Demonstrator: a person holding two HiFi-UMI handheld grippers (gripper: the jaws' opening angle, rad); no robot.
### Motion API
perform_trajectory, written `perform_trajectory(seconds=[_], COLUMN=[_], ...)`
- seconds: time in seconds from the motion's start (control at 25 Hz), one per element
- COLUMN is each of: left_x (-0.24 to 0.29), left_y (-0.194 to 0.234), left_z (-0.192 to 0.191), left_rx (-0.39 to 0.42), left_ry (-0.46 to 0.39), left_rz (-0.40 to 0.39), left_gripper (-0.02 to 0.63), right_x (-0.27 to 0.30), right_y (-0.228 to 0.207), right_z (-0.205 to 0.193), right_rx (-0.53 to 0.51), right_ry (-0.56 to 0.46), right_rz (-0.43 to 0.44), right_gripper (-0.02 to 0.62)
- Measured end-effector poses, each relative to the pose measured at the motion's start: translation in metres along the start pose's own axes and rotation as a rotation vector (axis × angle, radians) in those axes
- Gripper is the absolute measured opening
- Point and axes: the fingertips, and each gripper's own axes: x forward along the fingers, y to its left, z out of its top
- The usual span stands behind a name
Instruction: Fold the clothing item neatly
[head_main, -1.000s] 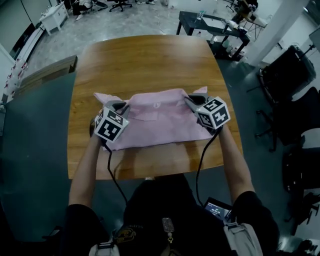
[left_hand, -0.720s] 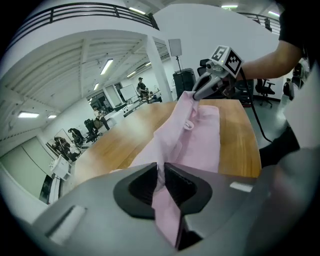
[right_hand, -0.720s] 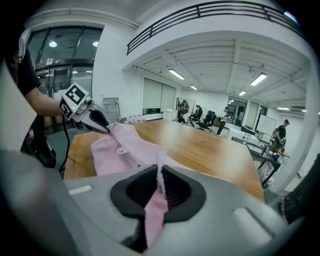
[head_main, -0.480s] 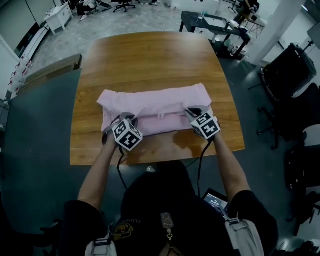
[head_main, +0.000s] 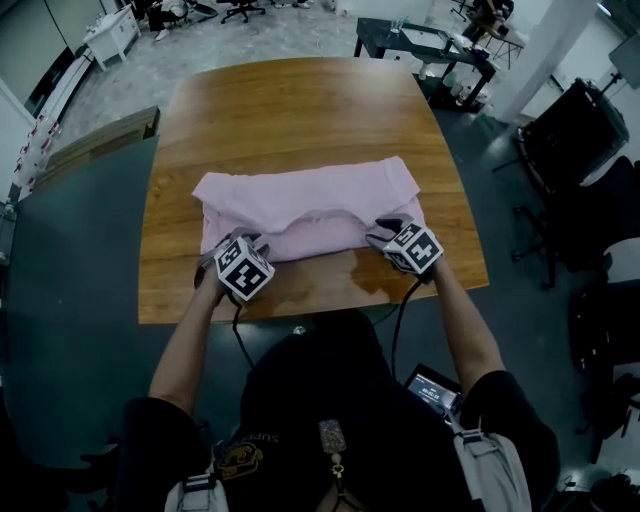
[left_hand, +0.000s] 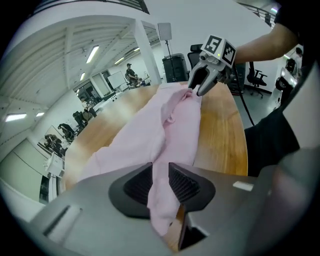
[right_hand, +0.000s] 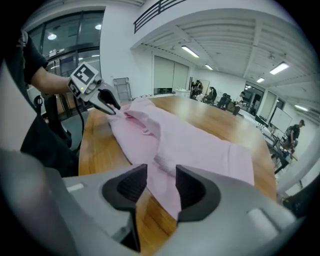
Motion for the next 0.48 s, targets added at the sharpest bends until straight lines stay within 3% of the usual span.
perform_trajectory(seconds=[0.12, 0.24, 0.48], left_x=[-0.018, -0.029, -0.008], left_y=[0.016, 0.035, 0.046], left_z=[0.008, 0.026, 0.087], left_rx=[-0.029, -0.052, -0.031], left_ry=[-0.046, -0.094, -0.153], left_rz=[0.024, 0.049, 0.053], left_gripper=[0.11, 0.11, 0.102], right_x=[-0.018, -0.032, -0.019], right_y=[0.006, 0.002, -0.024], right_z=[0.006, 0.032, 0.085], right_rx=[-0.029, 0.023, 0.077], right_ry=[-0.013, -0.098, -0.191], right_rz=[0.029, 0.032, -0.007], right_gripper=[0.169, 0.169, 0.153])
